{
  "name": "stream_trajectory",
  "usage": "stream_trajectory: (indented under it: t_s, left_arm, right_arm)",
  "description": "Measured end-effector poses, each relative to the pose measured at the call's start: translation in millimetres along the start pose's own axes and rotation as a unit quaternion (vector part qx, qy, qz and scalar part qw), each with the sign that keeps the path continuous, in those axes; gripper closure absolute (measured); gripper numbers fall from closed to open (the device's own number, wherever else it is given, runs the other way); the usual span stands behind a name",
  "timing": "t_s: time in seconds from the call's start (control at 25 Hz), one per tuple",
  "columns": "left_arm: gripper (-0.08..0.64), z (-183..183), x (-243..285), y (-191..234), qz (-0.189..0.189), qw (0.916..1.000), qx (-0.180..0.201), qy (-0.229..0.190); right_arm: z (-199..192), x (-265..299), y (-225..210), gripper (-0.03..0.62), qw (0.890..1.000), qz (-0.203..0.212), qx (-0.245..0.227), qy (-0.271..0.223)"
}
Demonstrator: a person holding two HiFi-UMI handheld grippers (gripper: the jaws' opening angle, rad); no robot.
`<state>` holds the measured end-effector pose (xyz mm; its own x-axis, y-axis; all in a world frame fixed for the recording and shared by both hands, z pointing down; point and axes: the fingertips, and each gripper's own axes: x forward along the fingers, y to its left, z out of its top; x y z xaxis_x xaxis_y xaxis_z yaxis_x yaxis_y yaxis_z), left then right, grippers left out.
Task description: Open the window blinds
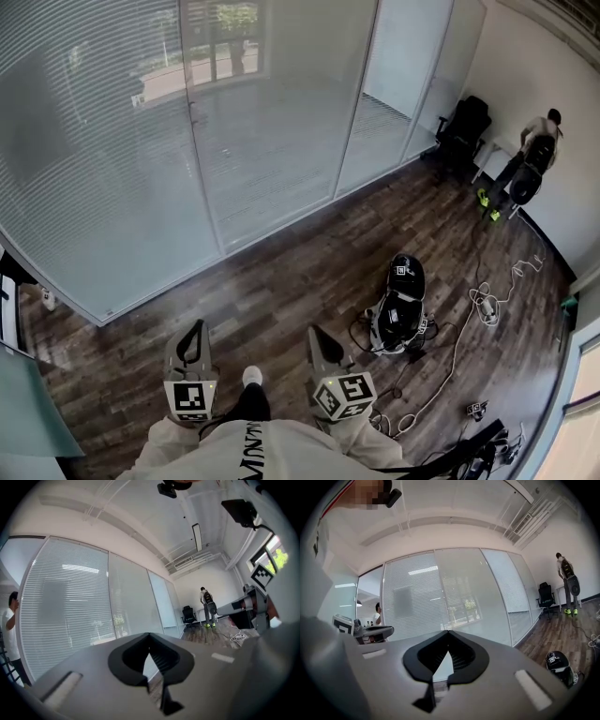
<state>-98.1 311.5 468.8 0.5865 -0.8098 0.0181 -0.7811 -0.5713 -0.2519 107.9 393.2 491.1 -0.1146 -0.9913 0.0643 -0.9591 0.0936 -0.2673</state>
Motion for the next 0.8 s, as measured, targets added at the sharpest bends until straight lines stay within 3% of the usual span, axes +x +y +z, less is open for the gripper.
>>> stream_trajectory:
  t_s: [0.8]
  left_arm:
    - [0.560, -18.0, 151.2, 101.3, -0.009, 0.9999, 0.002, -0.005]
  right_arm:
    - [20.8, 181.1, -23.2, 0.592, 1.000, -0.012, 0.003, 0.004]
